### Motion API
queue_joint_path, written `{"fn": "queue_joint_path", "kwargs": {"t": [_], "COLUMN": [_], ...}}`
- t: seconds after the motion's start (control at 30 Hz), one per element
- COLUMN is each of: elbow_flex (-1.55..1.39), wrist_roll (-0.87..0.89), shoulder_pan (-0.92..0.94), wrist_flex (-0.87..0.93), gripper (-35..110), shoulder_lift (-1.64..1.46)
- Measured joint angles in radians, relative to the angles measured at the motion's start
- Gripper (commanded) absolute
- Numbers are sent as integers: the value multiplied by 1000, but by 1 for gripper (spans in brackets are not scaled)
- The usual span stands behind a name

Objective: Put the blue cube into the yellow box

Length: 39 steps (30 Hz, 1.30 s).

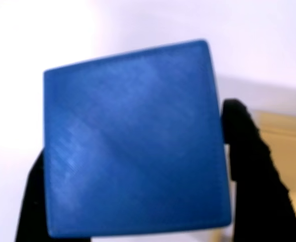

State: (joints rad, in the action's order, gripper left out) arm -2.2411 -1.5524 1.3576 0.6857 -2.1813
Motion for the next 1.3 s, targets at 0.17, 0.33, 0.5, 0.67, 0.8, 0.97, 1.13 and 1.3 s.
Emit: {"fn": "queue_joint_path", "kwargs": {"t": [0.17, 0.33, 0.5, 0.67, 0.8, 0.97, 1.13, 1.3], "elbow_flex": [-69, -91, -156, -227, -275, -334, -367, -367], "wrist_roll": [-28, -38, -63, -92, -114, -118, -118, -118], "shoulder_pan": [48, 91, 146, 189, 207, 212, 212, 212], "wrist_flex": [26, 91, 101, 101, 117, 137, 176, 218], "gripper": [10, 10, 10, 10, 10, 10, 10, 10], "shoulder_lift": [-61, -133, -202, -256, -299, -337, -345, -350]}}
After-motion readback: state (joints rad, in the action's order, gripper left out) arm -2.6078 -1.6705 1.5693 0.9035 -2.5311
